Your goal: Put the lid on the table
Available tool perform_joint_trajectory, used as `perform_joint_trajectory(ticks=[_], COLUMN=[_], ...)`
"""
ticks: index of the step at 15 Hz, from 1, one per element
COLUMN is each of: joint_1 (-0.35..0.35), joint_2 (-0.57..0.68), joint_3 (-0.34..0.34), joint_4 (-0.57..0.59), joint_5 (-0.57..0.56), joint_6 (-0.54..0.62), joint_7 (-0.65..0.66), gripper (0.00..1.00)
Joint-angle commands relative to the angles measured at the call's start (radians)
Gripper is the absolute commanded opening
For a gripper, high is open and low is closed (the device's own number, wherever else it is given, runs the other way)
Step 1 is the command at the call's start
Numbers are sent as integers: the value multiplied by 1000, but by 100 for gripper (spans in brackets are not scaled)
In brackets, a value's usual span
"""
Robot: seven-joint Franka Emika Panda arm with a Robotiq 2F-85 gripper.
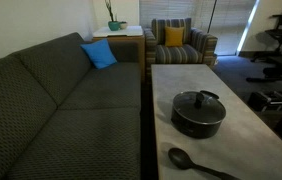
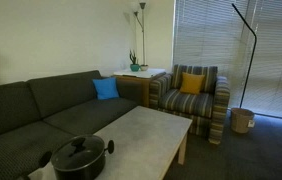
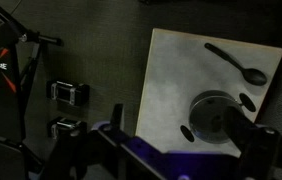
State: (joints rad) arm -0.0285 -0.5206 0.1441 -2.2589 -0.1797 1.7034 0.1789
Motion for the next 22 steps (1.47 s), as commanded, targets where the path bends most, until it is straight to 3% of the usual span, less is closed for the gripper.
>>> perform_joint_trajectory(ticks=[1,11,22], joint_1=[19,37,41], joint_2=[2,54,389], joint_3=[-15,-9,-60], joint_4=[2,31,264], joint_5=[-7,-40,-48], joint_6=[-3,11,69], joint_7=[7,-10,-128], gripper=[100,100,100])
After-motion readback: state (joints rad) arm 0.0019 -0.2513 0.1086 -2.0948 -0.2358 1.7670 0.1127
